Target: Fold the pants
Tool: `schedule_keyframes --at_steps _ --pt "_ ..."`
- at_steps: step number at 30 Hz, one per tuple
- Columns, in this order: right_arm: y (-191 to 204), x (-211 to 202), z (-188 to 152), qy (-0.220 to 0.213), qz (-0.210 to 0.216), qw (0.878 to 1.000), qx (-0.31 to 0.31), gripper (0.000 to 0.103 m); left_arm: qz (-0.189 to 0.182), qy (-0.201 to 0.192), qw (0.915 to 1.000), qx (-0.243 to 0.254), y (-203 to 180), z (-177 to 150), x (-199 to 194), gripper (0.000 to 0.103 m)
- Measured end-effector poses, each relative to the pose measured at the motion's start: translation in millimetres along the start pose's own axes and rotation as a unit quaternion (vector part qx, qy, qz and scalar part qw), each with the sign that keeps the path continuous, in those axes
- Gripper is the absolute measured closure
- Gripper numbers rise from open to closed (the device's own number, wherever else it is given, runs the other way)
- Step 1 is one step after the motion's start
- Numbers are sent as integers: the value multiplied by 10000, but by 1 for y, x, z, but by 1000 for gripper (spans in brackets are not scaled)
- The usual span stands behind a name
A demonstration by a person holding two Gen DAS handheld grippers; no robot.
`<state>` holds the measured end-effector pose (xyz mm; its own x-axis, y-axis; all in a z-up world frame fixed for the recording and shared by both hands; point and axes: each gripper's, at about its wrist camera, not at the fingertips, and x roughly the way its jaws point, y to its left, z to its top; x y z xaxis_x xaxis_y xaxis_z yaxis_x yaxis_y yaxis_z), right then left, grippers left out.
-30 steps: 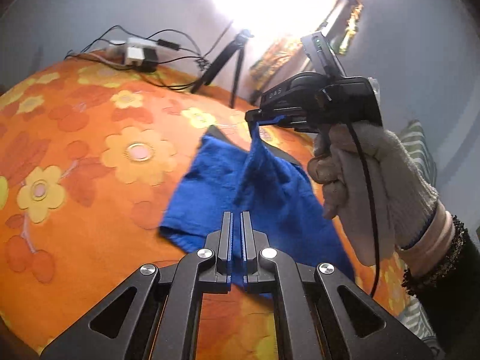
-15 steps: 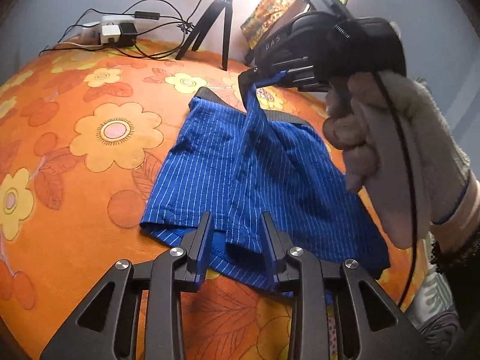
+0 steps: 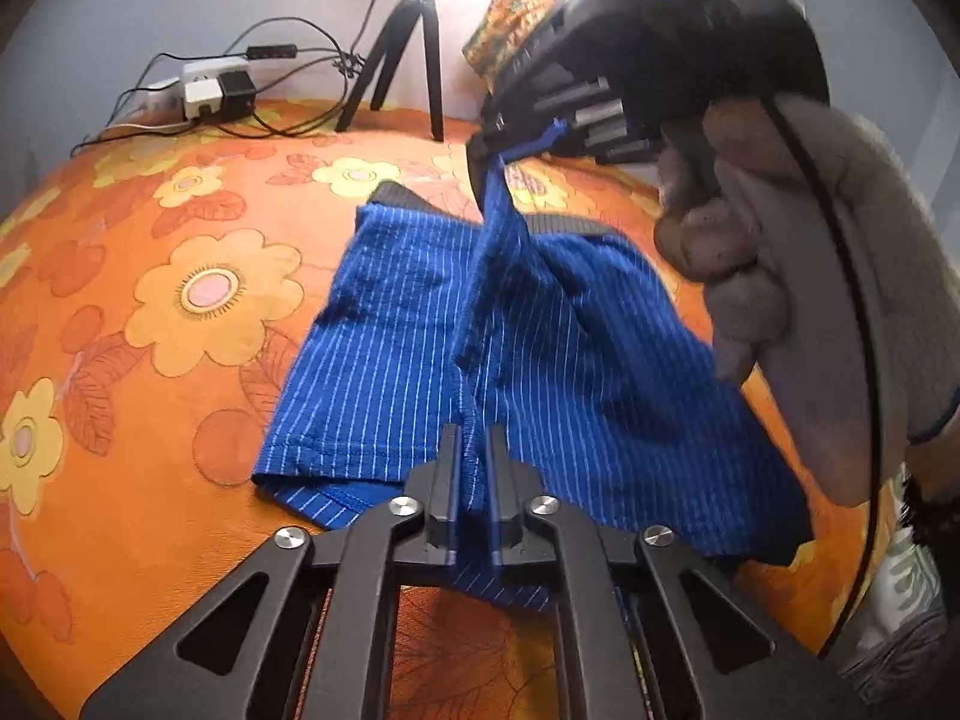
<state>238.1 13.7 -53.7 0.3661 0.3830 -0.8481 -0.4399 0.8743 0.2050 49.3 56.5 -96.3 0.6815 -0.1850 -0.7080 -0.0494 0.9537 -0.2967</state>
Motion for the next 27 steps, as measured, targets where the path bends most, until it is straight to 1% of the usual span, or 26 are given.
schedule_keyframes --at_steps 5,7,8,9,12,15,17,20,24,27 --pt "-2 -8 0 -72 80 9999 68 96 -36 -188 9998 8 -1 5 -19 100" --pt "0 -12 1 -91 144 9998 91 96 -93 -125 9999 -6 3 6 -25 100" --pt "3 -12 2 -100 153 9998 69 96 -159 -16 9999 7 6 7 -26 100" --pt "6 -11 3 -99 153 9998 27 96 -120 32 9999 42 9 6 -28 100" --pt "18 -1 6 -47 215 9998 27 96 140 14 9997 202 20 3 -38 100" --pt "31 17 4 79 232 9997 3 96 234 37 9996 119 37 2 -44 100" --pt "38 27 2 123 169 9998 -68 96 318 11 9995 77 45 2 -45 100" --pt "41 37 3 161 66 9998 -90 96 303 59 9995 16 50 0 -41 100" --pt "38 45 6 167 4 9998 -63 96 331 154 9993 75 49 -3 -35 100" --pt "34 52 8 192 110 9998 3 96 398 212 9990 66 50 -4 -32 100"
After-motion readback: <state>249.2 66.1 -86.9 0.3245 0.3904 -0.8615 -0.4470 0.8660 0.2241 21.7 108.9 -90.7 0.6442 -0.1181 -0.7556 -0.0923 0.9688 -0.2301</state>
